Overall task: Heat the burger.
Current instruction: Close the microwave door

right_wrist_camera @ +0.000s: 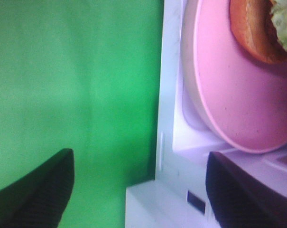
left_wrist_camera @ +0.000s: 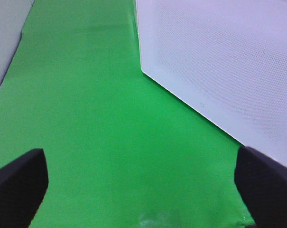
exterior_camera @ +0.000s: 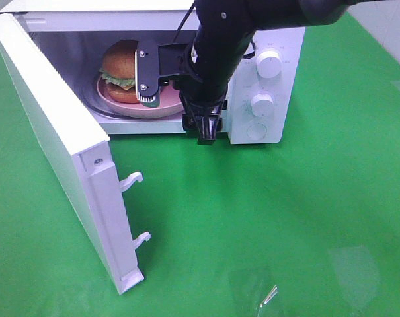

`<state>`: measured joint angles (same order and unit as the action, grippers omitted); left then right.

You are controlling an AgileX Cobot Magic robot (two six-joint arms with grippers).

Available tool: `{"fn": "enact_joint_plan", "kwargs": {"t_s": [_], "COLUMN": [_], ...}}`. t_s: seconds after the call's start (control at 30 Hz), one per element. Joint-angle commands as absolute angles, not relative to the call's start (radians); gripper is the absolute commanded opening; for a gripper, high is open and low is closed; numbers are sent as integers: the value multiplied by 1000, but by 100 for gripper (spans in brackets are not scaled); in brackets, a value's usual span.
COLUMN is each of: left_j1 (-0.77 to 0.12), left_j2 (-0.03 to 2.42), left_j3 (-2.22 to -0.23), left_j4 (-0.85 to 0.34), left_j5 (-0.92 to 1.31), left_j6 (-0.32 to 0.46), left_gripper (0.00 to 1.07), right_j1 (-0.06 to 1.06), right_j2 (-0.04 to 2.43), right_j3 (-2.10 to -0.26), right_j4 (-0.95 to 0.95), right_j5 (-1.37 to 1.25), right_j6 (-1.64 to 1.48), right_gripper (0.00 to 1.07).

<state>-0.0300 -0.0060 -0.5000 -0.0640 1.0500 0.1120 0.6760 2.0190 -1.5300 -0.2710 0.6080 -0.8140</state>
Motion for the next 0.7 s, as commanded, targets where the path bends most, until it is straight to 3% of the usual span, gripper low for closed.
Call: {"fn": "enact_joint_plan", "kwargs": {"t_s": [0.03, 0.33, 0.7], "left_j1": [-26, -26, -26], "left_j2": [-29, -29, -29], "left_j3": [-497, -497, -497], "left_j4": [-69, -69, -69], "left_j5": [1038, 1038, 1038], "left_j6": [114, 114, 114], "left_gripper": [100, 100, 100], "right_j1": [675, 675, 656], "right_j2": [1946, 1754, 1533], "right_j3": [-1443, -1201, -992], "right_j4": [-287, -296, -285], "right_j5": [576, 497, 479], "right_j6": [-816, -782, -418], "right_gripper": [76, 76, 76]}}
